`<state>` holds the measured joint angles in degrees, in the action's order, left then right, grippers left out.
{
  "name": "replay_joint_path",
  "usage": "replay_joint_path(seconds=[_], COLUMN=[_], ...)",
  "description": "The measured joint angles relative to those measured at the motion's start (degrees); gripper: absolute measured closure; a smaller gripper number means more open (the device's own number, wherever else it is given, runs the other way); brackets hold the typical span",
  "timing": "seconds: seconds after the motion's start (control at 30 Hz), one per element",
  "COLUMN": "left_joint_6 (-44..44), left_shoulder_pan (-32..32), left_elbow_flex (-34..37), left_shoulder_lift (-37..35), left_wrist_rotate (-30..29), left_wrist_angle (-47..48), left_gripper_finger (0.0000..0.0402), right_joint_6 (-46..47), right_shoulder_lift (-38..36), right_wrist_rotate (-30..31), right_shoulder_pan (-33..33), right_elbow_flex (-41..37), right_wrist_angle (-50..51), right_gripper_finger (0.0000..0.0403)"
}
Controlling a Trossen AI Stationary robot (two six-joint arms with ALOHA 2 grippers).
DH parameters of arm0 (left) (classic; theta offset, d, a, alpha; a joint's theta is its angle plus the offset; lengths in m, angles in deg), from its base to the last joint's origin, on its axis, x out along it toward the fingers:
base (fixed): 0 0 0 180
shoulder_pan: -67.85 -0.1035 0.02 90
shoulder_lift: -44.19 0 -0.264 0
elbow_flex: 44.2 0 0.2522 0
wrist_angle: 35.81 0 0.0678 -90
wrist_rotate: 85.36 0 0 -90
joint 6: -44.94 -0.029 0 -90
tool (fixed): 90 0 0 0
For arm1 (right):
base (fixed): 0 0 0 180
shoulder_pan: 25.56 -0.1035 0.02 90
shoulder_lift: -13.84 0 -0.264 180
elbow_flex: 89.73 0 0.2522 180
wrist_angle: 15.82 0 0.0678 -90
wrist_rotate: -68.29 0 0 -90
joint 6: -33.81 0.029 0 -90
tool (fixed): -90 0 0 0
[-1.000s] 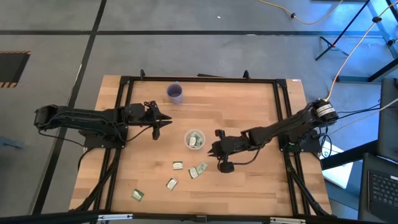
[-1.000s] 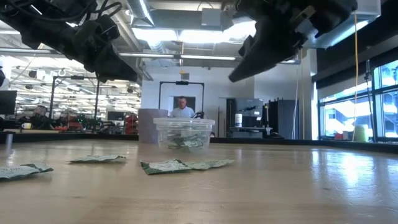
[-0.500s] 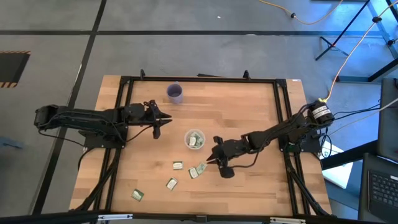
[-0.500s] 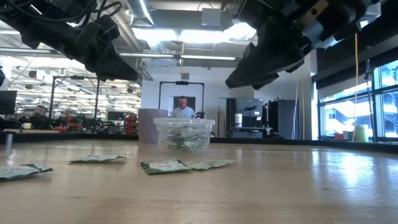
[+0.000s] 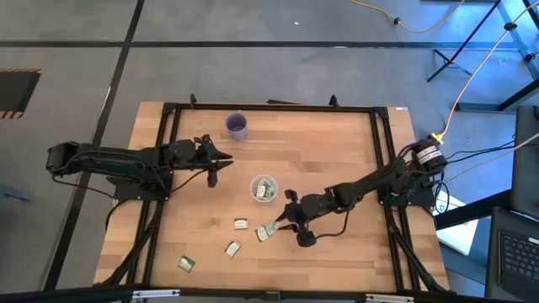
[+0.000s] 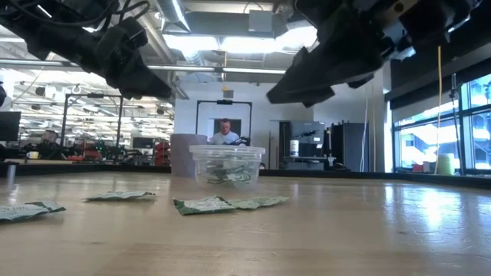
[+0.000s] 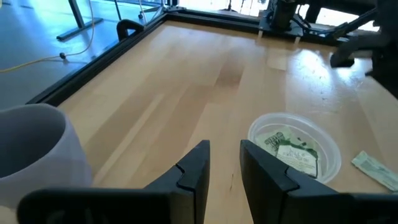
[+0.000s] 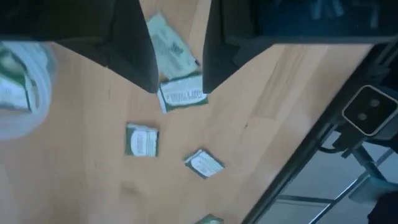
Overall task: Pick and place Stevia / Truvia into bins
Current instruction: Put the stevia packet into the transparent container
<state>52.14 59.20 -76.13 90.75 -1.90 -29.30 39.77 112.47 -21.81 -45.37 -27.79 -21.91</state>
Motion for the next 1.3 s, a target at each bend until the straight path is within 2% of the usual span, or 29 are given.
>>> replay_joint_path(seconds=[0.2, 0.53, 0.73, 1.3], left_joint_6=[0.0, 0.0, 0.02, 0.02], left_shoulder_pan=[0.0, 0.0, 0.0, 0.0], left_elbow_flex=[0.0, 0.0, 0.0, 0.0], left_shoulder_lift=[-0.01, -0.02, -0.02, 0.0], left_wrist_rotate=[0.0, 0.0, -0.01, 0.0], left_wrist_angle=[-0.58, -0.57, -0.56, -0.53], left_gripper_finger=[0.0318, 0.0318, 0.0318, 0.0318], right_joint_6=[-2.13, -1.81, -0.98, -1.74], right_shoulder_lift=[5.02, 12.74, 13.87, 13.77], right_wrist_rotate=[0.0, 4.24, 5.04, 6.57], right_shoulder_pan=[-0.15, 0.58, 0.56, 0.56], right_elbow_flex=[0.04, 0.07, 0.07, 0.11], right_wrist_angle=[-6.24, -6.25, -4.96, -4.22], right_gripper_finger=[0.0267, 0.0267, 0.027, 0.0358])
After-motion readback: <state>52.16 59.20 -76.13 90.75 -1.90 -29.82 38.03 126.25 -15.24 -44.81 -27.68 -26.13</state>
